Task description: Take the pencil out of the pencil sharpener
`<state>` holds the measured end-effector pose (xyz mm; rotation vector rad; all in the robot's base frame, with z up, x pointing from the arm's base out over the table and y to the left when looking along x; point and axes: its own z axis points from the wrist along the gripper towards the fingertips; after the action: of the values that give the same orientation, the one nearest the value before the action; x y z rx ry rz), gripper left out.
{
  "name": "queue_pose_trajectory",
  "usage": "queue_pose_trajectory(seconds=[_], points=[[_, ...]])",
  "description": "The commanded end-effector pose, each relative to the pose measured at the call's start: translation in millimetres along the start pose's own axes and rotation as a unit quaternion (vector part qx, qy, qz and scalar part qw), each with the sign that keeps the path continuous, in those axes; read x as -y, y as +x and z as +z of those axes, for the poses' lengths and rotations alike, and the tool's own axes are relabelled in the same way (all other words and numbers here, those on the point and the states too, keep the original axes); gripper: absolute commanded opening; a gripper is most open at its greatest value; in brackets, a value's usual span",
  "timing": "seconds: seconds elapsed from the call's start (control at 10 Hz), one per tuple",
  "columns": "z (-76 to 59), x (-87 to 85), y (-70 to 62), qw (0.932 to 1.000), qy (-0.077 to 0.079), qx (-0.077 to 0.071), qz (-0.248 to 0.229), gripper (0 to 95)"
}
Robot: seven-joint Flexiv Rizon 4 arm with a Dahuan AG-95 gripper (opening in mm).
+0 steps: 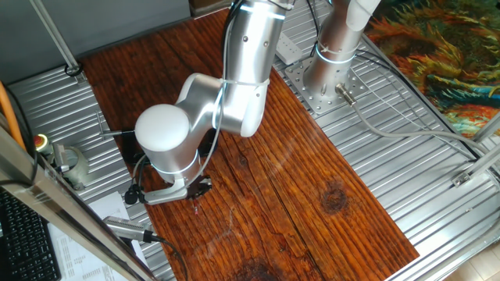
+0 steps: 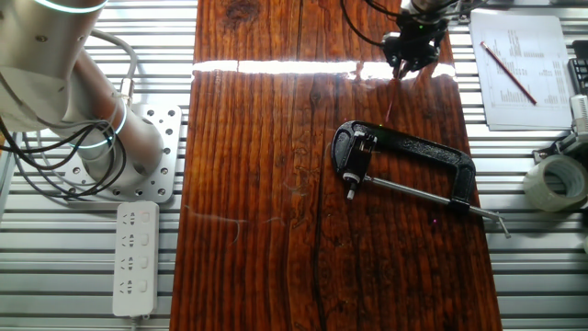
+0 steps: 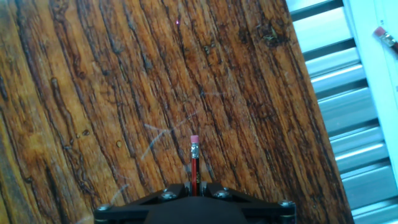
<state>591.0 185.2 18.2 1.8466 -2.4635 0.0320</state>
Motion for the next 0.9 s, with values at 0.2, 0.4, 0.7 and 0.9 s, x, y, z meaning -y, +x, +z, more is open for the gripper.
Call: queue_pose_trajectory(seconds=[0.2, 0.4, 0.7, 0.9], points=[[2.4, 1.1, -0.5, 1.0, 0.001, 0.004, -0.002, 0.0], [4.4, 1.6, -1.1, 1.0, 0.003, 0.006, -0.001, 0.0], [6.1, 1.7, -2.3, 1.0, 0.003, 0.006, 0.0, 0.0], [6.8, 1.7, -2.8, 1.0, 0.003, 0.005, 0.002, 0.0]])
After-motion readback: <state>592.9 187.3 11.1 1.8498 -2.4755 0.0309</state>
